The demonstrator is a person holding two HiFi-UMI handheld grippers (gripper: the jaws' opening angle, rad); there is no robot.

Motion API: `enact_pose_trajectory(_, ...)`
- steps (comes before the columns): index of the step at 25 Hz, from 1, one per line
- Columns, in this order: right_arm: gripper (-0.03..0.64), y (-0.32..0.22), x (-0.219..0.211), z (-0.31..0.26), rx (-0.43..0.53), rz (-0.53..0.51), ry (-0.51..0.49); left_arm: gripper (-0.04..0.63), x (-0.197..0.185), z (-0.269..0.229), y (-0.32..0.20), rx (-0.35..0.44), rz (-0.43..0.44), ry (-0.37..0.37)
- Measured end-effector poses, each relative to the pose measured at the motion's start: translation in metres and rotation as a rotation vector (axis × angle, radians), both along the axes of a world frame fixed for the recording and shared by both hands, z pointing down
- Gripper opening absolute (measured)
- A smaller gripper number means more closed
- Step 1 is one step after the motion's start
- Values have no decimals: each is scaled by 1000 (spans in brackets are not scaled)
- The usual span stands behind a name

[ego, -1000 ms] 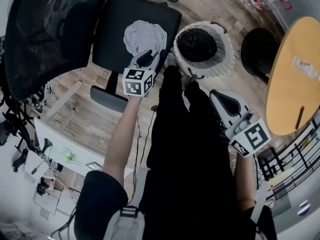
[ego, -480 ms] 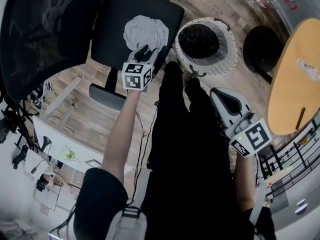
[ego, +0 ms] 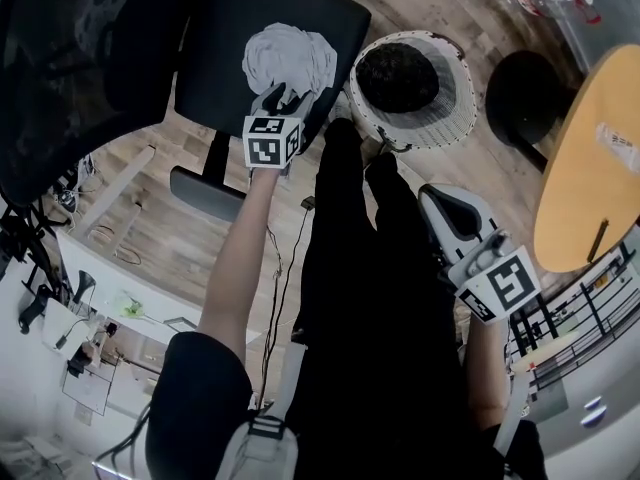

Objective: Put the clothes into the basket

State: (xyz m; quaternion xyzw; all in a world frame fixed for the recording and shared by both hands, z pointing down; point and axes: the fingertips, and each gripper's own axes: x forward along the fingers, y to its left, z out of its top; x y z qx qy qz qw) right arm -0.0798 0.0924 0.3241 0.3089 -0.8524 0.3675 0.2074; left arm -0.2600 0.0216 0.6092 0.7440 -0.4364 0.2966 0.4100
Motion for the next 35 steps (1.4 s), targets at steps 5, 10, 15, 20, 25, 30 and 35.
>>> enact_pose_trajectory(5, 17, 0, -1, 6, -16, -3, 6, 271, -10, 20, -3, -18, -27, -36)
enact_pose_trajectory(10, 17, 0, -1, 15, -36, -9, 8, 319, -19, 41, -5, -39, -68, -65)
enact_pose_trajectory(15, 17, 2, -5, 22, -52, -17, 6, 359, -31, 57, -6, -45, -105, -105)
enact_pose_trajectory(20, 17, 2, -8, 28, -68, -24, 2, 392, -39, 73, -6, -59, -131, -145)
enact_pose_trajectory(25, 17, 4, -11, 34, -84, -23, -6, 414, -40, 89, -7, -68, -120, -167)
enact_pose_trajectory(30, 17, 5, -12, 40, -98, -27, -8, 422, -36, 106, -10, -84, -120, -188)
enact_pose_trajectory(35, 17, 6, -12, 45, -112, -25, -9, 422, -37, 127, -17, -95, -124, -219)
